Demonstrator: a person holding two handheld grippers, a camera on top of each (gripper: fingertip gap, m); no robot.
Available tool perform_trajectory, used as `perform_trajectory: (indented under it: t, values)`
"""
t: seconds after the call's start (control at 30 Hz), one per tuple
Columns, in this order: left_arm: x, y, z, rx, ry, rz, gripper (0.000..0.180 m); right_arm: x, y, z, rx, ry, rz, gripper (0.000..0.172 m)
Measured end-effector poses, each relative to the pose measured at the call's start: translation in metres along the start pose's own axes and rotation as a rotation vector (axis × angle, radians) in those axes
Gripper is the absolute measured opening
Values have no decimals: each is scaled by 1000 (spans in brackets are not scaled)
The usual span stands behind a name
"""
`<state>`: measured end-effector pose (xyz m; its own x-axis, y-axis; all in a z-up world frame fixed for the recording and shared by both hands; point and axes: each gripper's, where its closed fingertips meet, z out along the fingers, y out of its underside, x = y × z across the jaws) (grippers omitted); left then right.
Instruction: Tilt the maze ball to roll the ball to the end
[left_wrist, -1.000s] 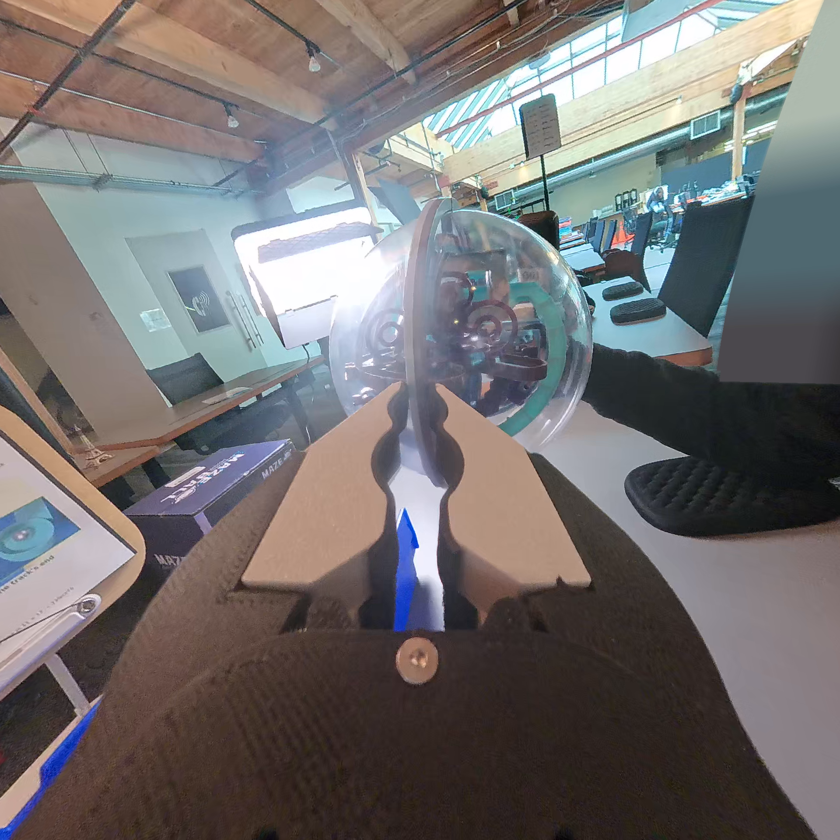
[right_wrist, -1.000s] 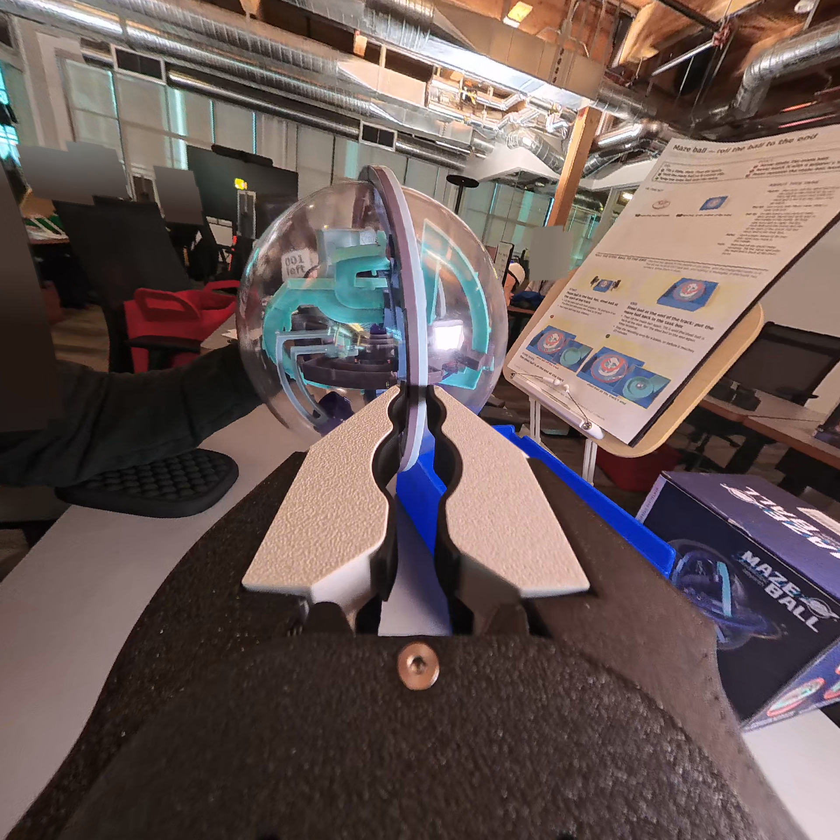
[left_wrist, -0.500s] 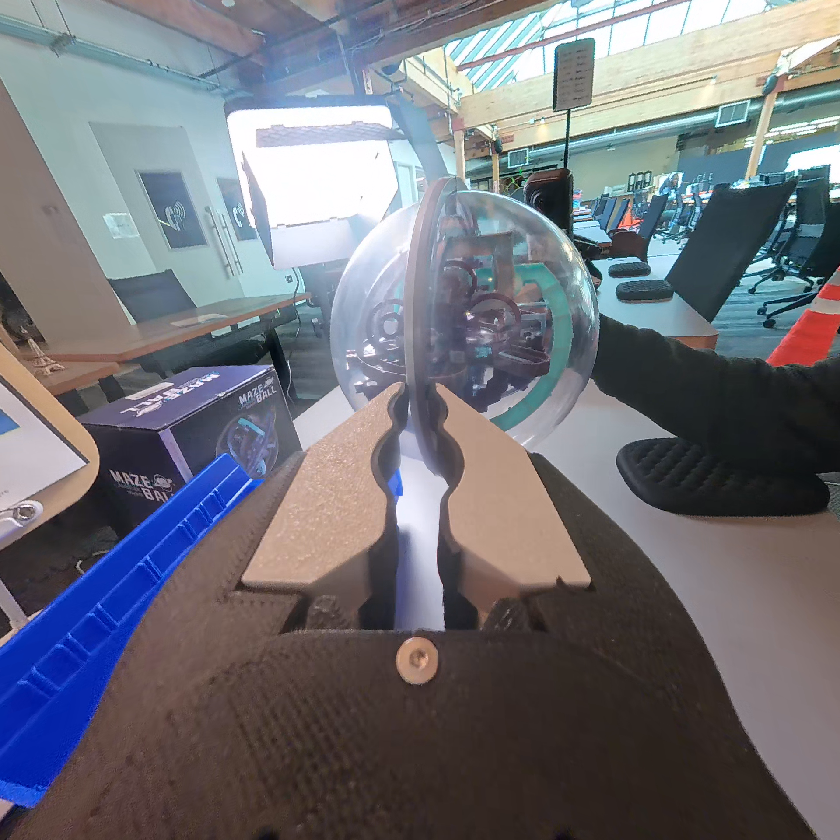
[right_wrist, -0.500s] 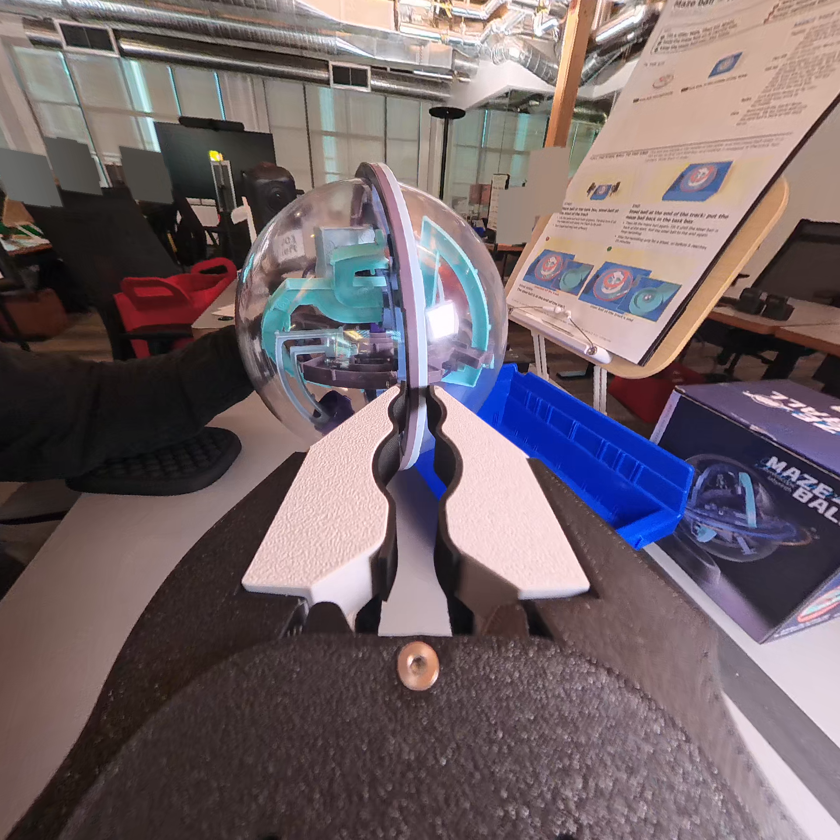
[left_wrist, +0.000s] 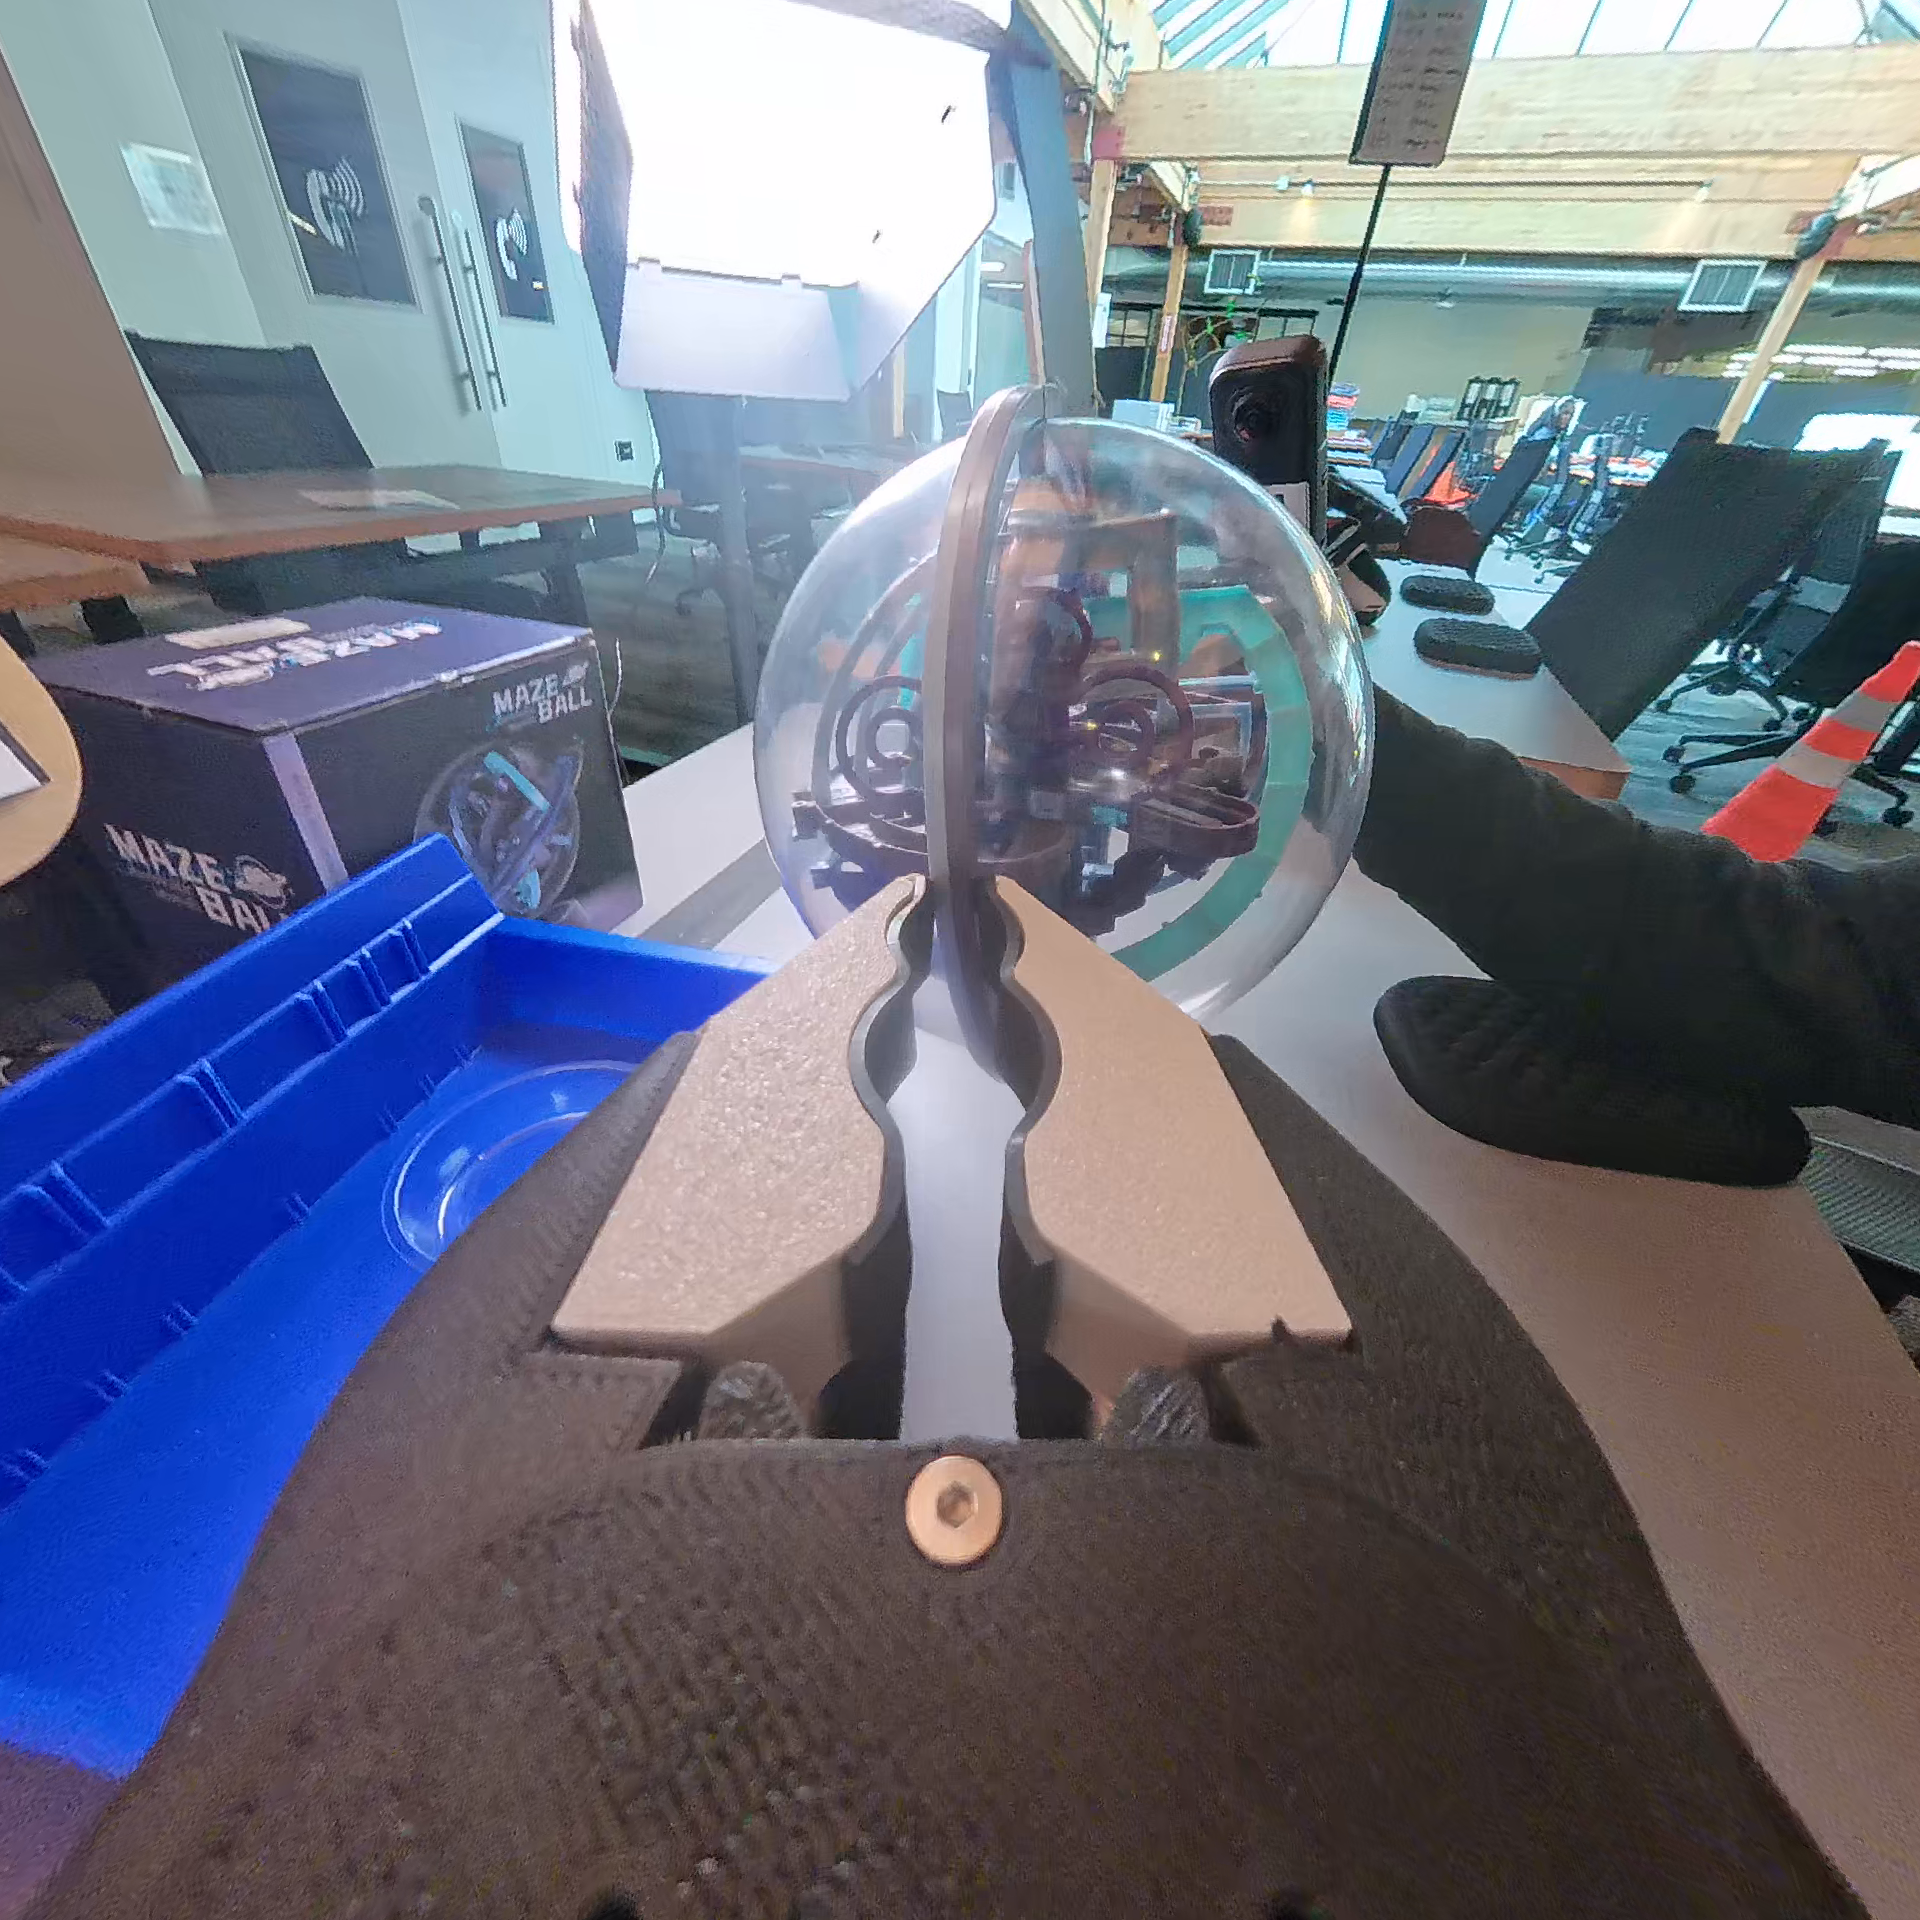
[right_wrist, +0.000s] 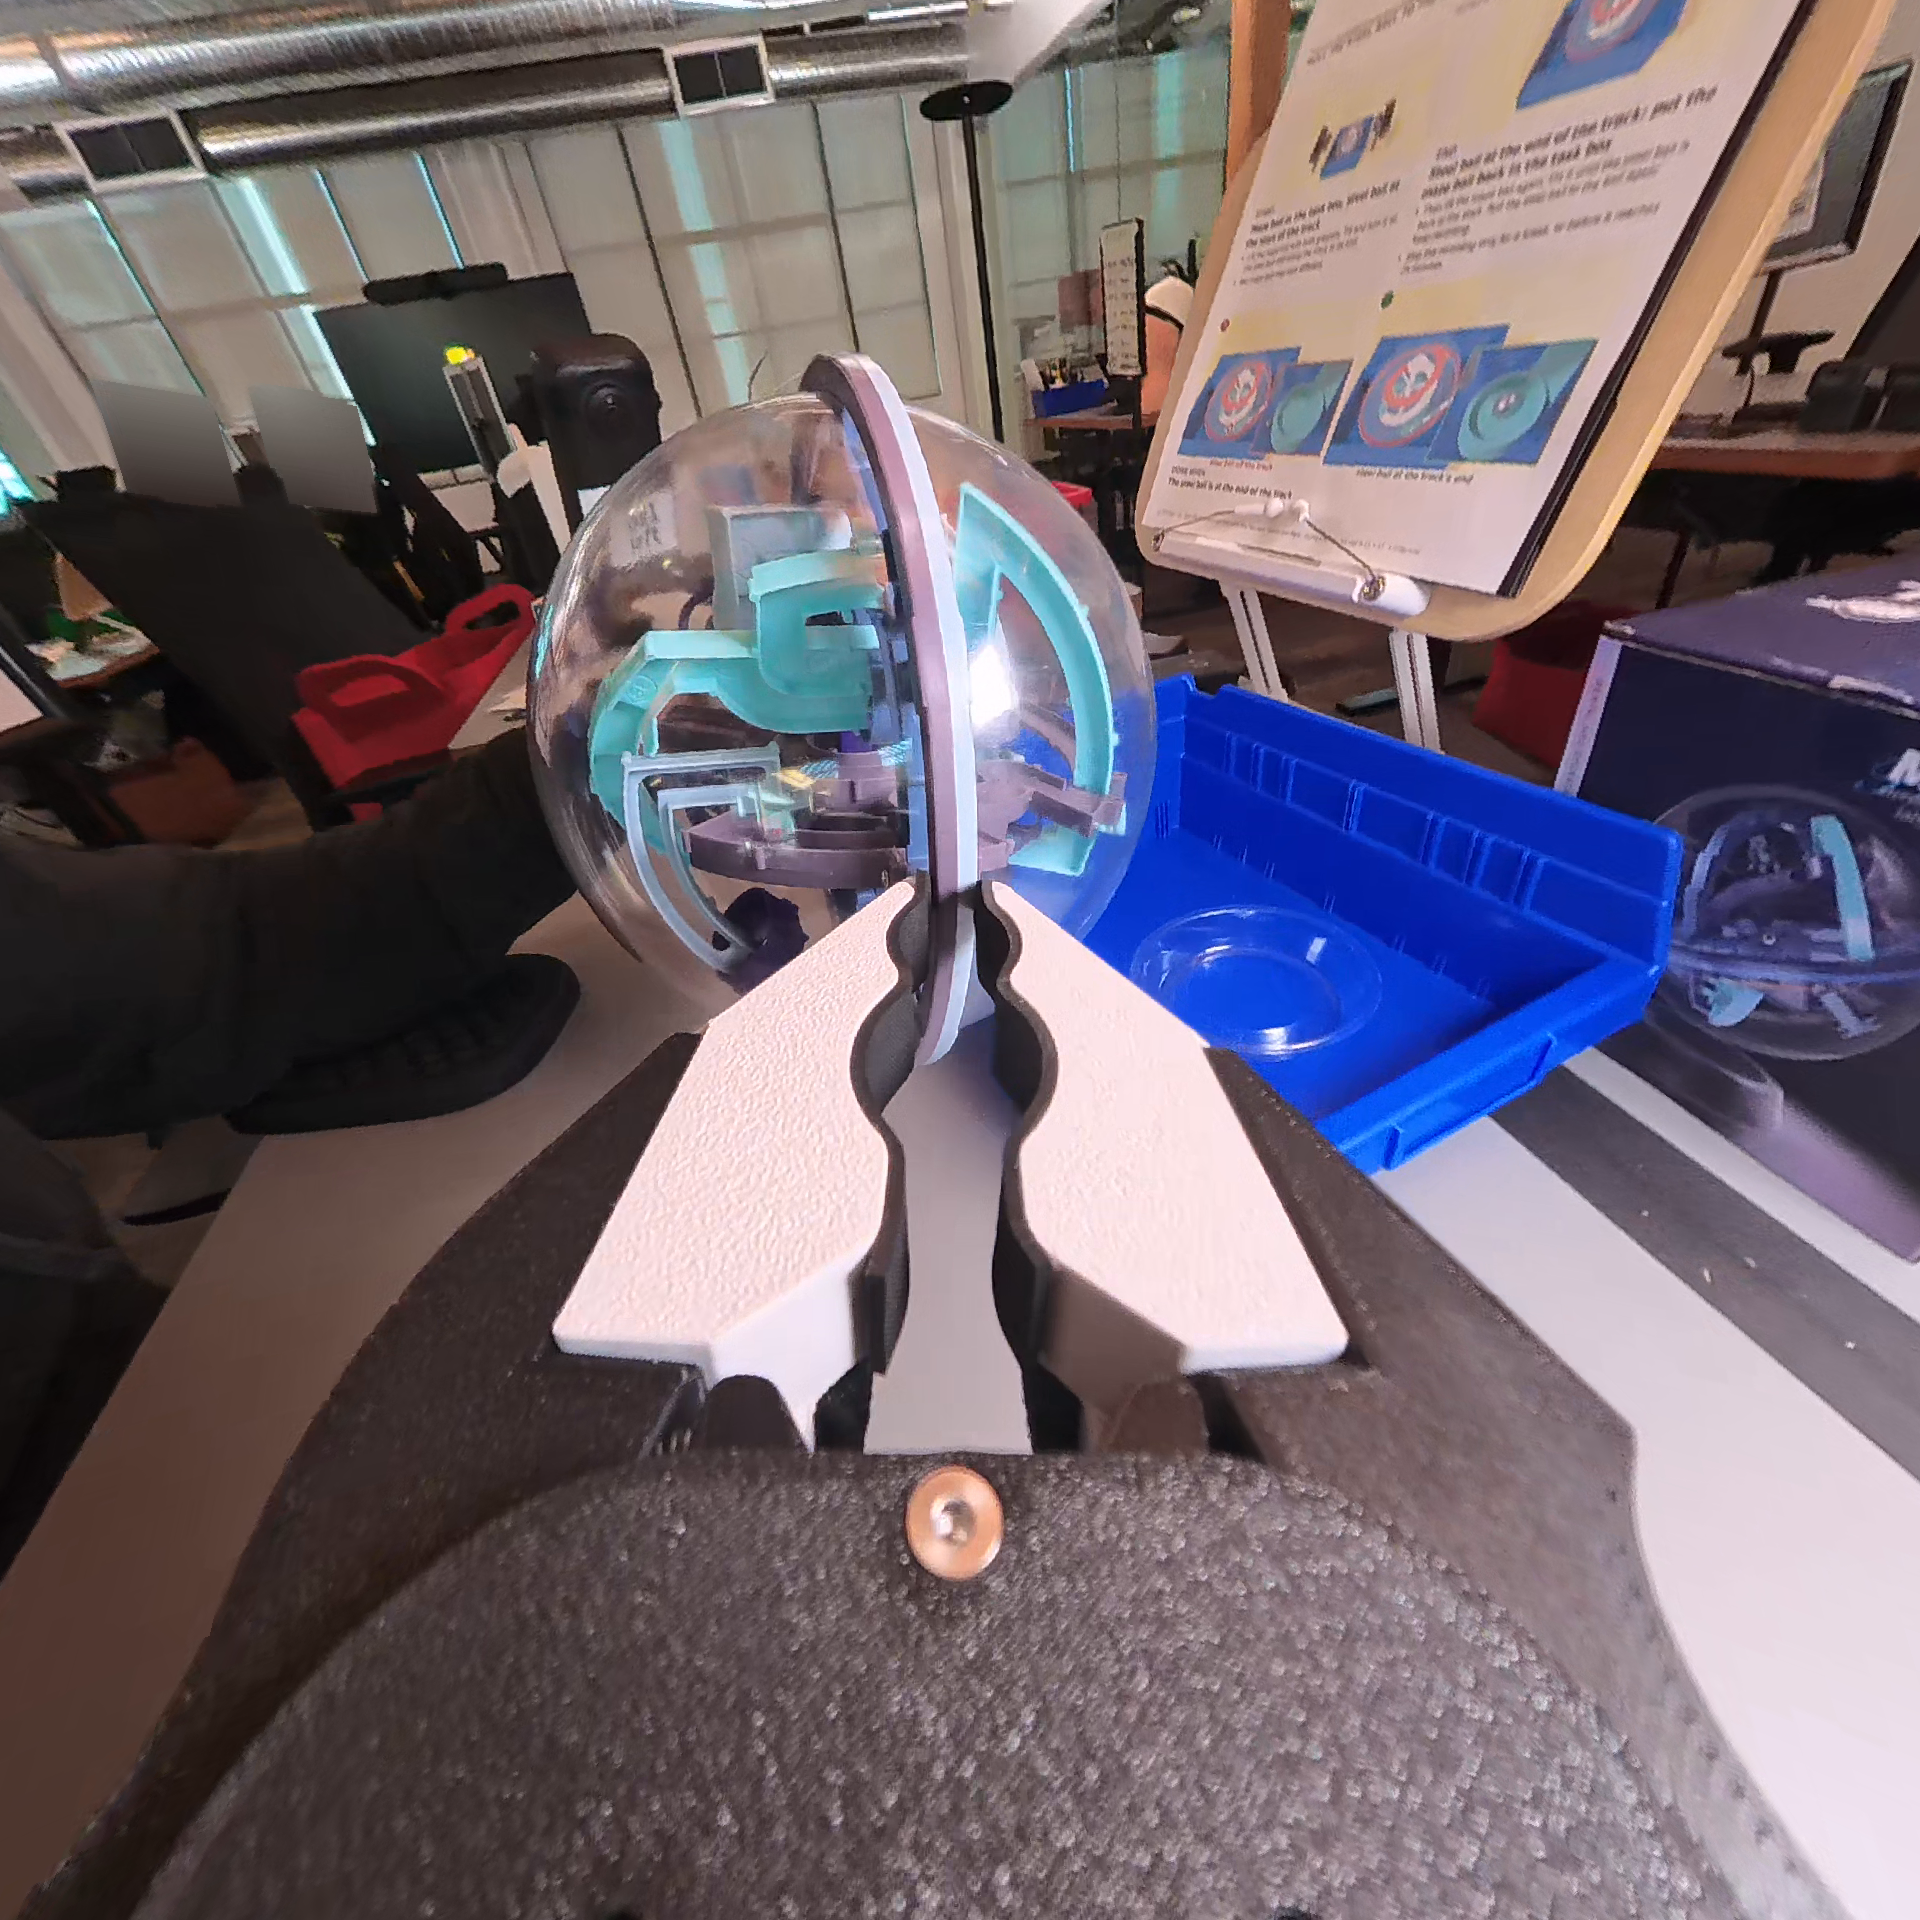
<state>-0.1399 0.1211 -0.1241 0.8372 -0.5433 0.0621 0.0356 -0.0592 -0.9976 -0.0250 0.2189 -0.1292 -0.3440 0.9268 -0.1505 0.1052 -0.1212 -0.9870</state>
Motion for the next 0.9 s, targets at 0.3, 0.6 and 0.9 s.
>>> perform_trajectory:
  t: [0.3, 0.6, 0.9]
  values:
    - [-9, 23, 4, -70, -9, -104, 6, 11, 24, 4, -64, 7, 102, 5]
    - [-13, 35, 3, -107, 5, -250, 6, 12, 40, 6, -108, -24, 234, 5]
    - [-3, 57, 0, -161, 13, -374, 7, 4, 55, 3, -160, -21, 317, 5]
